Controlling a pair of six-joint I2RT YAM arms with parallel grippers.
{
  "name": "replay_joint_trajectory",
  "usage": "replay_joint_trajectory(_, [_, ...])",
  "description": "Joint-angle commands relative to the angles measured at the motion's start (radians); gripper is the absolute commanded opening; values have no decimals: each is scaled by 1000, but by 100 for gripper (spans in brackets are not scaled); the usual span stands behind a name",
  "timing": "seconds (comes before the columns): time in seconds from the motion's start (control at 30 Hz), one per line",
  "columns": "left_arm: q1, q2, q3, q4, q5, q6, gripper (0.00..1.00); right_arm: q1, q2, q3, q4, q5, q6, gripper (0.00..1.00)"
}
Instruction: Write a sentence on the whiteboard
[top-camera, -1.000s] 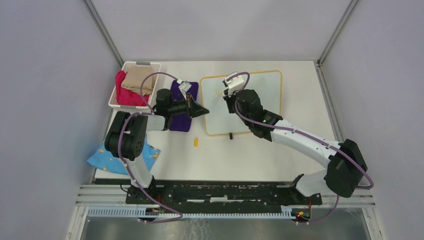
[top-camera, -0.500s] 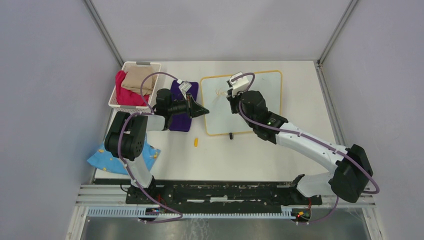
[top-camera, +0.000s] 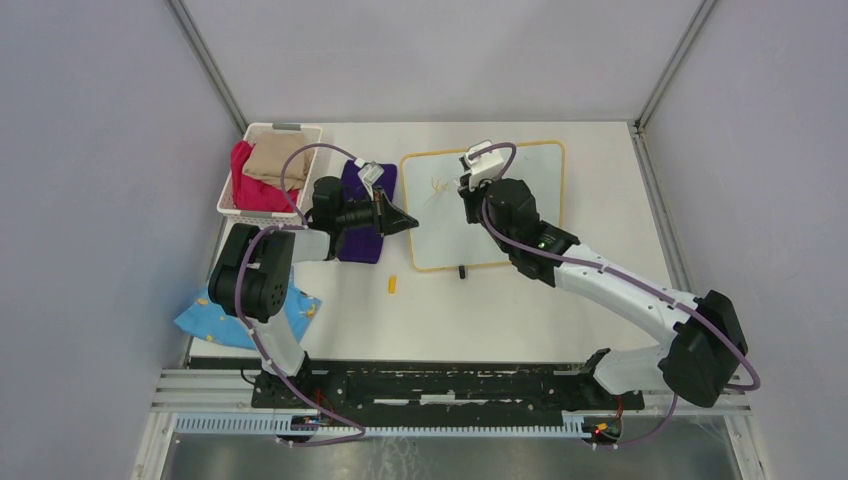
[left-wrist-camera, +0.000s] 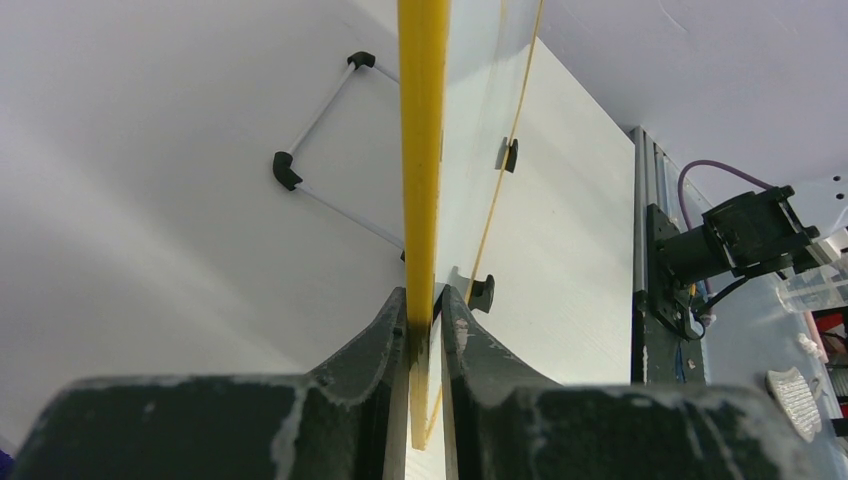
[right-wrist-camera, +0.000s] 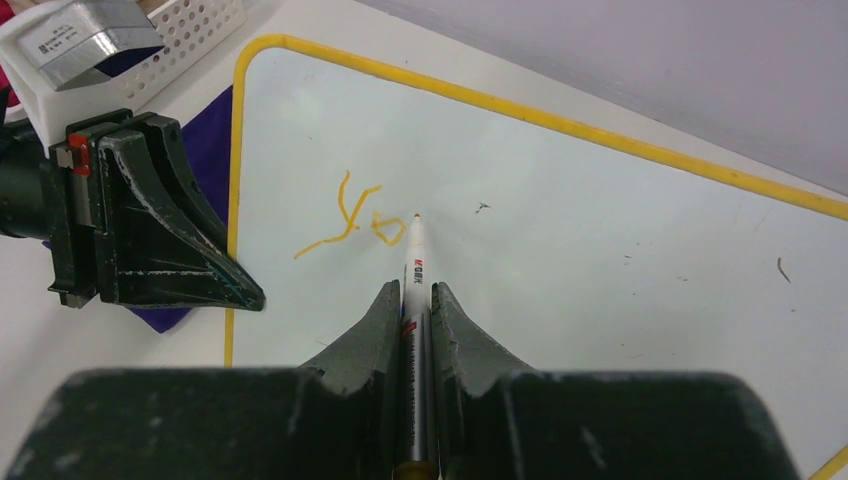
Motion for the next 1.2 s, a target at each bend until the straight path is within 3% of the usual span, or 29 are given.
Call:
replay_joint_trajectory(0.0, [-12, -13, 9, -64, -43, 73, 2, -4, 19, 28, 33, 5, 7, 0])
replay_joint_trajectory(1.17, [-13, -14, 9, -69, -47, 76, 2, -37, -23, -92, 4, 56, 26, 0])
